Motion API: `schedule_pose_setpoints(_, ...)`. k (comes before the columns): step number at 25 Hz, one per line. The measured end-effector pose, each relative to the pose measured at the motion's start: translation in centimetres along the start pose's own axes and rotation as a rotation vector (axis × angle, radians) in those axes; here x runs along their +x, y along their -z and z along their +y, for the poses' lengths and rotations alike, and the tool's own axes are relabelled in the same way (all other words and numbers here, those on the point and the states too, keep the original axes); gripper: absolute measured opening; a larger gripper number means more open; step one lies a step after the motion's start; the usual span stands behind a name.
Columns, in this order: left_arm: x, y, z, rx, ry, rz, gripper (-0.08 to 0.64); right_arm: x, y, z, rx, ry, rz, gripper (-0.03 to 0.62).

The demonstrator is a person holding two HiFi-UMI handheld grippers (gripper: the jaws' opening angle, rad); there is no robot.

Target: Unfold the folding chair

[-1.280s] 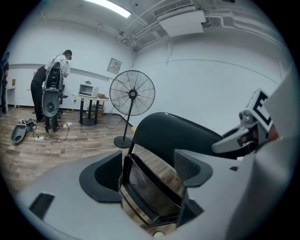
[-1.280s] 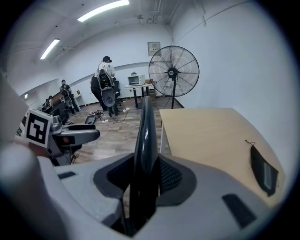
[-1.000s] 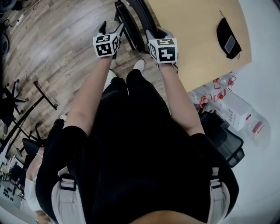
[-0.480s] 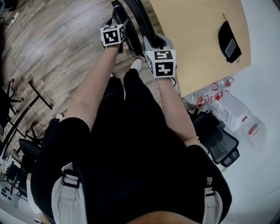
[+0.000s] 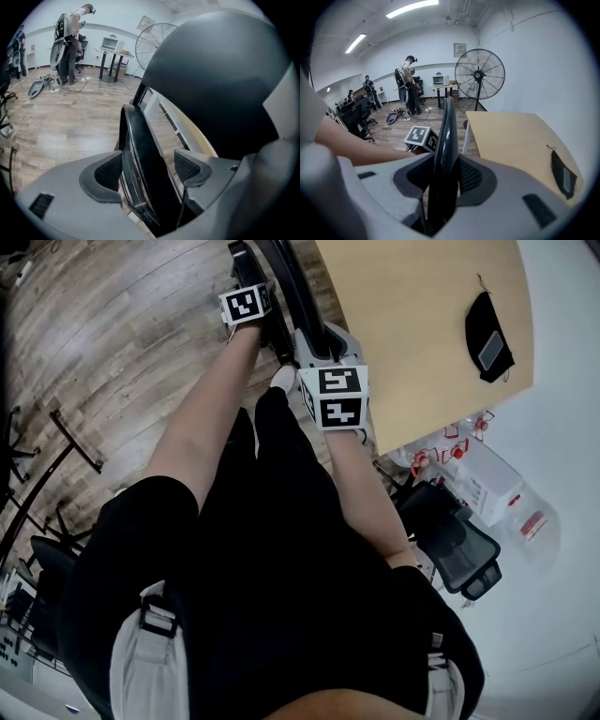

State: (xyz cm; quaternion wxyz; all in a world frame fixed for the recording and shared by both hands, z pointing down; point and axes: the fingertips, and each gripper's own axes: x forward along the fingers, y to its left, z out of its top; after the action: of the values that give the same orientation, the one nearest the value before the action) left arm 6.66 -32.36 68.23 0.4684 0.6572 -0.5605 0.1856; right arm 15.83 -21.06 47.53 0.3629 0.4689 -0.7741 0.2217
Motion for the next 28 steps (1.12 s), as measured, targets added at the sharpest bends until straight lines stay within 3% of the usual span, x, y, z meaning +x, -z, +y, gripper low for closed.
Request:
schedule_pose_setpoints(9,4.2,1.1,0.3,-0.033,-0.087,0.025,0.332,0.3,0.1,0.5,-0.009,-0.028,0.000,0.130)
schedule_pose_setpoints(11,4.5,1.9,0.2,-0.049,-0.091,0.051,0.250,0.3,0.0,0.6,-0.010,-0.028,-0.004,0.130)
schedule_pose_setpoints(13,4.3,1.7,0.6,-0.021,-0.109,0.038,0.216,0.2,0.1,0.6,-0.011,-0.030,-0.004,0.130)
schedule_pose_setpoints(22,3.4,4.0,-0.2,-0.117,0.023,0.131,0.184,0.2,0.3,-0.2,0.003,-0.025,-0.004,0.130)
schedule_pose_setpoints(28,0.7,2.3,3.4,-0.080,-0.023,0.059,0.184,0.2,0.1,1.4,-0.007,-0.050,-0.003,0.130)
